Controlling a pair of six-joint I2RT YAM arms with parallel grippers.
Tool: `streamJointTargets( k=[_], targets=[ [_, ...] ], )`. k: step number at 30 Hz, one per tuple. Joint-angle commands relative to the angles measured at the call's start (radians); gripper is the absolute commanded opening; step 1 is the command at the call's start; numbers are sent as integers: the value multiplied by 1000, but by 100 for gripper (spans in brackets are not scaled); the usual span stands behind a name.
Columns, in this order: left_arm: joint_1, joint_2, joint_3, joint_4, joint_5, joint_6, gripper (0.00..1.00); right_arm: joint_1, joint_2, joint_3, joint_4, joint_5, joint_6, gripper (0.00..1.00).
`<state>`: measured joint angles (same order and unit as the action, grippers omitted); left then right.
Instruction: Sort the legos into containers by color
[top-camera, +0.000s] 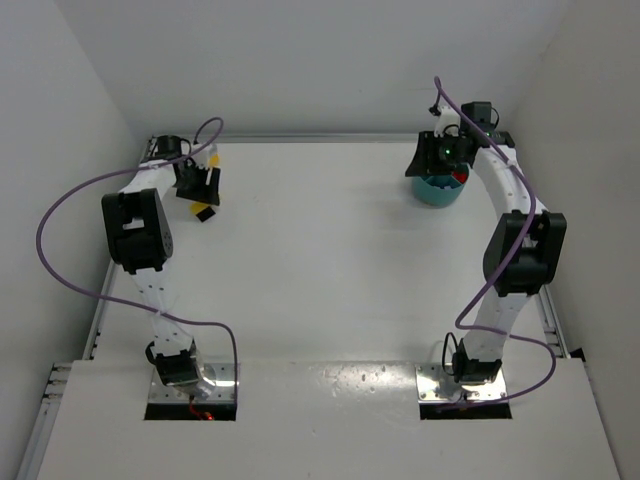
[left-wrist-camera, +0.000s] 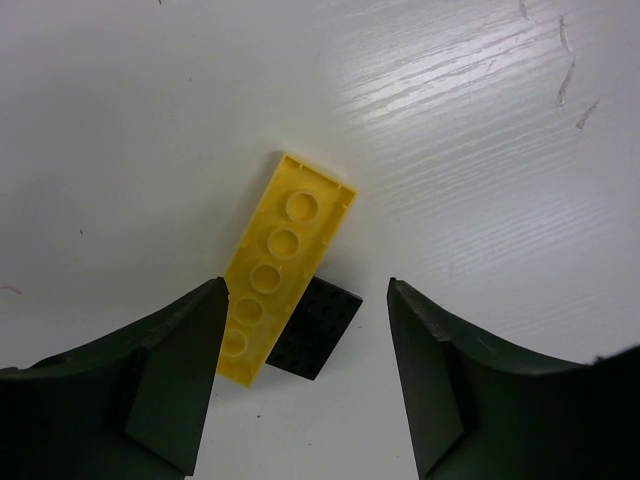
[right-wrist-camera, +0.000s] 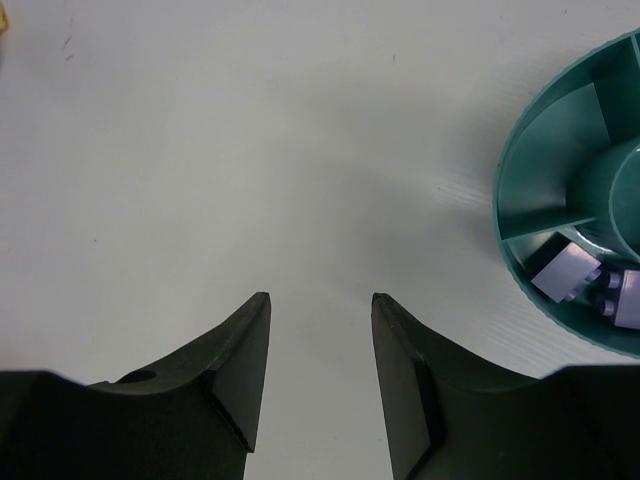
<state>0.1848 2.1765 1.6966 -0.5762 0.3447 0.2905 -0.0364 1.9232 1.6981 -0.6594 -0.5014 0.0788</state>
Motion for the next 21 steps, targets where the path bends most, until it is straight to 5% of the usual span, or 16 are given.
streamJointTargets(
  k=[1,21],
  targets=[
    [5,-46,9,-5,-15,27,70,6,-49,-6,23,-32,-7,46],
    [5,43,49,22,-102,44,69,24,-49,-15,23,-42,-7,46]
  ],
)
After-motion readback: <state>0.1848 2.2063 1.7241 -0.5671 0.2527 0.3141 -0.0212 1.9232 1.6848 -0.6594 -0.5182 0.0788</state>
